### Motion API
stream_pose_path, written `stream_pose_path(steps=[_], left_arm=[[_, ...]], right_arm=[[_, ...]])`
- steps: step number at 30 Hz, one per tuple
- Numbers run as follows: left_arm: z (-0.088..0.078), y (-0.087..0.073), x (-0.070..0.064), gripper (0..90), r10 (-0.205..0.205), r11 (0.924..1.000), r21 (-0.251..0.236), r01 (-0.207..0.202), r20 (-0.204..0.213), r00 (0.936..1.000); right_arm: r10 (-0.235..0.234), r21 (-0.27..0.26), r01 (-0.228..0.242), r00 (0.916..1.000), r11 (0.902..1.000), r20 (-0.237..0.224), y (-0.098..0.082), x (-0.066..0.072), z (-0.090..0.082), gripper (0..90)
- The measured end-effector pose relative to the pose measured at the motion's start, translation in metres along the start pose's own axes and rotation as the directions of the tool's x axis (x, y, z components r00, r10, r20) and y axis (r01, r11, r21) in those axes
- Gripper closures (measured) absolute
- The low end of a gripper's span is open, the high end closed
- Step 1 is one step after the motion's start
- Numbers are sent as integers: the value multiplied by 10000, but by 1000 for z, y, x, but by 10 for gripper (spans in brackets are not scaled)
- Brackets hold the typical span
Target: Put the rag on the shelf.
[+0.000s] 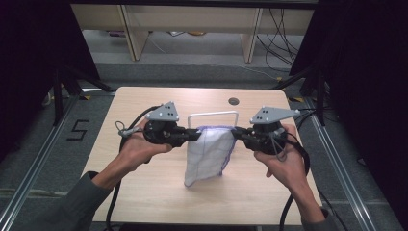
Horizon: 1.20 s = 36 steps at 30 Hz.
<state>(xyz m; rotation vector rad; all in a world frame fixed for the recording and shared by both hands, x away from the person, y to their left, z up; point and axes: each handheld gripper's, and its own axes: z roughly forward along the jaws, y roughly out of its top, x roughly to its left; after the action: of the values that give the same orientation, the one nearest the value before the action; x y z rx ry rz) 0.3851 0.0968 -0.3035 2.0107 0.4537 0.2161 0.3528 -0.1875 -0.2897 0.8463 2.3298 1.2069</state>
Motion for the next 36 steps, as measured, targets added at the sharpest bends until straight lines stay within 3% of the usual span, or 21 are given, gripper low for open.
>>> stream_pose_path(steps=[7, 11, 16, 23, 24, 28, 29, 30, 36], left_arm=[[-3, 19, 18, 852, -337, 9990, -298, 329, -254, 9991], [2, 27, 29, 852, -512, 9980, -390, 493, -481, 9975], [6, 32, 35, 852, -653, 9967, -518, 622, -607, 9960], [9, 43, 49, 852, -922, 9933, -782, 855, -867, 9920], [10, 44, 50, 852, -959, 9927, -817, 886, -897, 9913], [9, 49, 55, 851, -1071, 9908, -939, 978, -1001, 9892], [9, 50, 57, 851, -1099, 9907, -917, 1004, -1054, 9883], [10, 51, 59, 851, -1120, 9901, -970, 1018, -1054, 9881], [13, 61, 69, 851, -1311, 9868, -1106, 1179, -1208, 9840]], right_arm=[[124, -245, -120, 9998, 9996, 164, 22, -14, -2, 858], [432, -277, -427, 9989, 9987, 188, 36, -25, 1, 858], [317, -299, -307, 9990, 9991, 322, 49, -37, 4, 858], [617, -427, -598, 9972, 9973, 434, 59, -47, 8, 858], [452, -499, -428, 9978, 9978, 483, 61, -50, 8, 858], [807, -563, -782, 9958, 9953, 436, 64, -52, 10, 858], [558, -708, -520, 9970, 9961, 537, 65, -56, 11, 858], [731, -700, -694, 9960, 9951, 516, 68, -57, 12, 857], [749, -797, -698, 9953, 9944, 619, 78, -67, 17, 857]])
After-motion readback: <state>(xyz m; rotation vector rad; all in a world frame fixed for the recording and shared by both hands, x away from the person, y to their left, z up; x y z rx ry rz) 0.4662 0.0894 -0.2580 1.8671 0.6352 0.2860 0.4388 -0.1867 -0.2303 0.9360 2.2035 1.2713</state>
